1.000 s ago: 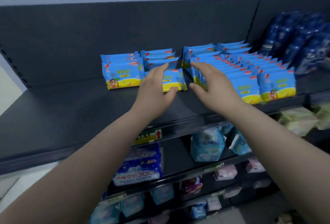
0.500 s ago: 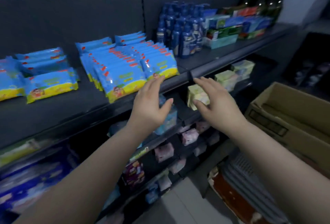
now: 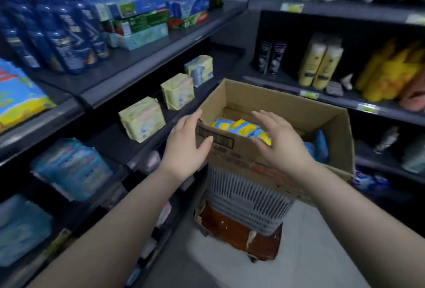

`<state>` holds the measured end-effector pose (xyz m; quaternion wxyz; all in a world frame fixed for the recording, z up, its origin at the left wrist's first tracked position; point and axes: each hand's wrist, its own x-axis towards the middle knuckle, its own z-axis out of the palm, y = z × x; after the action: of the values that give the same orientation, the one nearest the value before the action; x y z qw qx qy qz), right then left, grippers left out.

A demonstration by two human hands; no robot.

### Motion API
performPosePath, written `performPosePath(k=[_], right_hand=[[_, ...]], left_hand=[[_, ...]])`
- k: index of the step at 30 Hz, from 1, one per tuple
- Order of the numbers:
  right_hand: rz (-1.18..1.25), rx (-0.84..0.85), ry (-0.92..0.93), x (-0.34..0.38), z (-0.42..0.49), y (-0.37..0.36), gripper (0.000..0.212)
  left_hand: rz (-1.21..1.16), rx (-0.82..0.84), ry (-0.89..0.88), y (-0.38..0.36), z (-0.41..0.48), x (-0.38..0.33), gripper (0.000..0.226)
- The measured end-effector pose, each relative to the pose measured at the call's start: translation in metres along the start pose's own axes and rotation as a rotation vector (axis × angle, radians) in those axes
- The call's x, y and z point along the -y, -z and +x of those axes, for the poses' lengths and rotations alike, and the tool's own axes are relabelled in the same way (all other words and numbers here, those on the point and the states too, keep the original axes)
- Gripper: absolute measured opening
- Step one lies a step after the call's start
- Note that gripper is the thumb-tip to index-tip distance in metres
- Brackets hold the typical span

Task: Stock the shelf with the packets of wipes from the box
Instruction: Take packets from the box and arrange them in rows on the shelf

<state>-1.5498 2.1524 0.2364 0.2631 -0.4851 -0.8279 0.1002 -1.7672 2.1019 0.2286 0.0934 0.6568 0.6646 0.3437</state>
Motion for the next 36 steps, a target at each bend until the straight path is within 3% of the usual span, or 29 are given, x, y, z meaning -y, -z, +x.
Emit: performPosePath(k=[12,16,22,26,30,33,36], right_hand=[[0.006,0.05,-0.227,-0.103,0.03,-0.014,0.058],[-0.024,0.125,-0.243,-0.115,0.059,-0.031,0.062],[-0.059,0.454,-0.203,-0.129,0.102,-0.072,0.067],[-0.052,0.648,-0.226,-0.141,0.11,-0.088,0.042],[-0.157,0.879,-0.241,-0.145,0.102,-0.092,0.035],[-0.177,0.831,-0.21,-0.145,0.103,-0.089,0.022],[0.111,0.62,-0.296,-0.141,0.112,-0.069,0.019]], left_hand=[[0.029,0.214,-0.097,-0.075,0.101,0.012,0.055],[0.079,0.342,-0.204,-0.089,0.148,0.032,0.051],[0.158,0.444,-0.309,-0.102,0.205,0.061,0.05],[0.197,0.488,-0.378,-0.114,0.213,0.068,0.046],[0.125,0.567,-0.427,-0.122,0.213,0.065,0.047],[0.032,0.632,-0.406,-0.126,0.216,0.062,0.045],[-0.198,0.813,-0.215,-0.126,0.22,0.054,0.046]])
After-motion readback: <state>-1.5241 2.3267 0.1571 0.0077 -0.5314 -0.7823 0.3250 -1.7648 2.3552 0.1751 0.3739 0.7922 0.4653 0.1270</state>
